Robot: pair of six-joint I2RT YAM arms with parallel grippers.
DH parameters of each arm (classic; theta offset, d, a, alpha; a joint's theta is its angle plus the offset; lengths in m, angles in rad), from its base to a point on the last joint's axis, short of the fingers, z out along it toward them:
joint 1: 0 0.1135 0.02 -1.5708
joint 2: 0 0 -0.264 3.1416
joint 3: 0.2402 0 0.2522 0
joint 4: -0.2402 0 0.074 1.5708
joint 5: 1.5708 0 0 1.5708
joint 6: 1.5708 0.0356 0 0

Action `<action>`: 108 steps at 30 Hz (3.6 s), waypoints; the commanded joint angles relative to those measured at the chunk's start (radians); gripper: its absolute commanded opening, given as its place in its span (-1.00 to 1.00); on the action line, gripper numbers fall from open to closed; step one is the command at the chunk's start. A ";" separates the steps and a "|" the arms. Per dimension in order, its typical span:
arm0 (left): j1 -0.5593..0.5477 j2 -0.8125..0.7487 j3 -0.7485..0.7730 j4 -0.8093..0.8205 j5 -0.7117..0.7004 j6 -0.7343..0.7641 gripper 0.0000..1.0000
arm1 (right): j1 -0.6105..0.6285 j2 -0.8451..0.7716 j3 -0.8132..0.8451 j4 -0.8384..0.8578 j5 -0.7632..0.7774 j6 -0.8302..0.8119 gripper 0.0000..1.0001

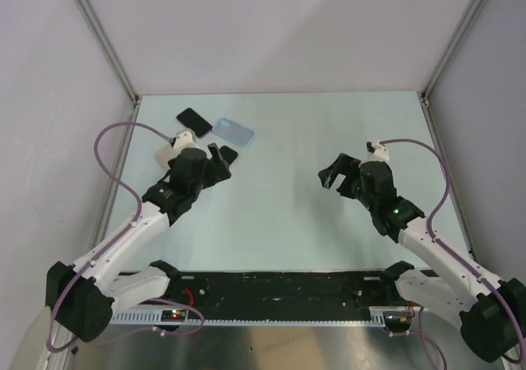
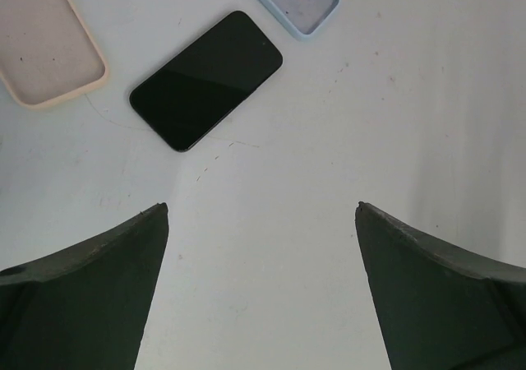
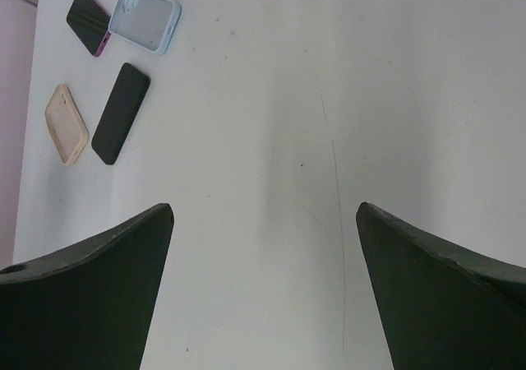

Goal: Put the phone into the phone case

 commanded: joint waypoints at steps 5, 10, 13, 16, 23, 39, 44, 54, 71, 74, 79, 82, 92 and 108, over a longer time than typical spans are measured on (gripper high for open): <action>0.008 0.077 0.117 0.029 -0.047 -0.039 0.97 | -0.008 0.000 0.019 0.045 0.000 -0.030 1.00; 0.096 0.203 0.221 0.009 -0.053 -0.080 0.96 | -0.010 0.018 0.019 0.039 -0.023 -0.020 1.00; 0.170 0.331 0.284 0.001 -0.033 -0.092 0.88 | -0.011 0.019 0.018 0.030 -0.038 -0.020 1.00; 0.243 0.462 0.353 -0.016 -0.004 -0.101 0.73 | -0.013 0.019 0.019 0.029 -0.049 -0.028 1.00; 0.442 0.602 0.369 -0.088 -0.053 -0.205 0.57 | -0.019 0.027 0.020 0.029 -0.090 -0.047 1.00; 0.586 0.850 0.491 -0.190 0.025 -0.185 0.16 | -0.032 0.106 0.021 0.106 -0.168 -0.055 1.00; 0.587 0.882 0.511 -0.237 0.034 -0.209 -0.04 | -0.041 0.114 0.021 0.111 -0.184 -0.055 1.00; 0.587 0.871 0.502 -0.276 0.037 -0.234 -0.94 | -0.059 0.096 0.021 0.090 -0.207 -0.059 0.96; 0.253 0.355 0.256 -0.279 0.060 -0.164 -1.00 | -0.062 0.101 0.022 0.102 -0.202 -0.055 0.95; 0.100 0.350 0.228 -0.277 0.037 -0.267 -1.00 | -0.065 0.100 0.021 0.093 -0.180 -0.059 0.95; -0.167 0.477 0.269 -0.276 0.012 -0.420 -1.00 | -0.072 0.101 0.021 0.072 -0.150 -0.062 0.95; -0.270 0.581 0.331 -0.276 0.019 -0.457 -1.00 | -0.079 0.107 0.021 0.062 -0.147 -0.064 0.94; -0.438 0.768 0.490 -0.272 0.069 -0.398 -0.85 | -0.086 0.122 0.021 0.054 -0.147 -0.067 0.94; -0.099 0.628 0.573 -0.253 -0.027 0.469 0.86 | -0.089 0.081 0.018 0.045 -0.166 -0.087 0.95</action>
